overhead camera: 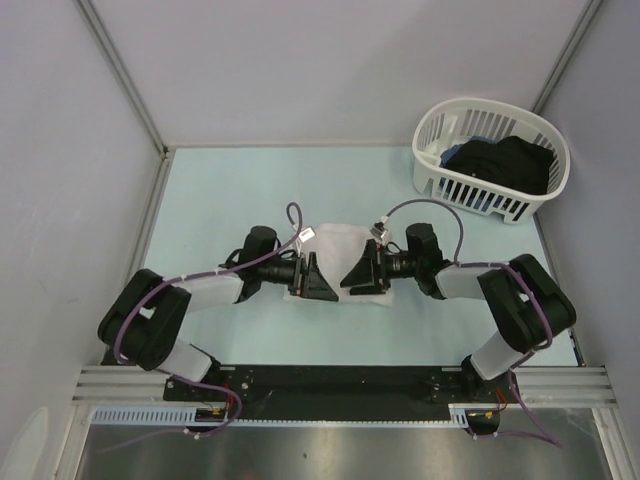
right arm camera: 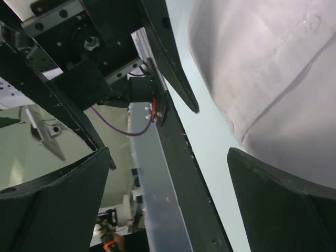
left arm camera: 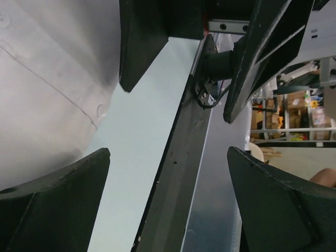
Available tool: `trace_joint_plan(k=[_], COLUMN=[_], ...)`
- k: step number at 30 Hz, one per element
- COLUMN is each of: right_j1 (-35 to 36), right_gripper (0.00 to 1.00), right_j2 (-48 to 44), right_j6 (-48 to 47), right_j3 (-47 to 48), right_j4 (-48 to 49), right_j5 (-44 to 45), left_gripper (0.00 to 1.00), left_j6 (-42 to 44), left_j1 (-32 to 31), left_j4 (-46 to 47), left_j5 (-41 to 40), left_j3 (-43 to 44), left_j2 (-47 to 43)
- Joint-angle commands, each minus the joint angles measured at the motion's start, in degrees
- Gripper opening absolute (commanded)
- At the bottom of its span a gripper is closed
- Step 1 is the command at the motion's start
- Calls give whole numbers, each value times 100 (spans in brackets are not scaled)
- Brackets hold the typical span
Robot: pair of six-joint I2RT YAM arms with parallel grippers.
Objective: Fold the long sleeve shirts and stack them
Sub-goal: Fold the shirt
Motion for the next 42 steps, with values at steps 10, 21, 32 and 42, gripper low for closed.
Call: trace_joint_plan(k=[10,21,32,42], right_j1=[-658,-1801,-1198,-1361], right_gripper=[100,100,100,100], right_j2=[2081,922,74,2440], right_j6=[32,-2235,-1009,-970], right_j3=[-314,-235,1479,2051], right_j4=[891,-2851,-1691,-280], right_j5=[-212,-361,-231,-89], left_gripper=[99,100,99,99], left_j6=[-159,685,1419,-885], left_j1=[932,1751,963,1039], left_j4=[737,-1064,-1858,637], left_j5=[-257,-134,307,-424], left_j3=[-461,-716,1145,1878], left_j2=[1941,1109,-65,3022])
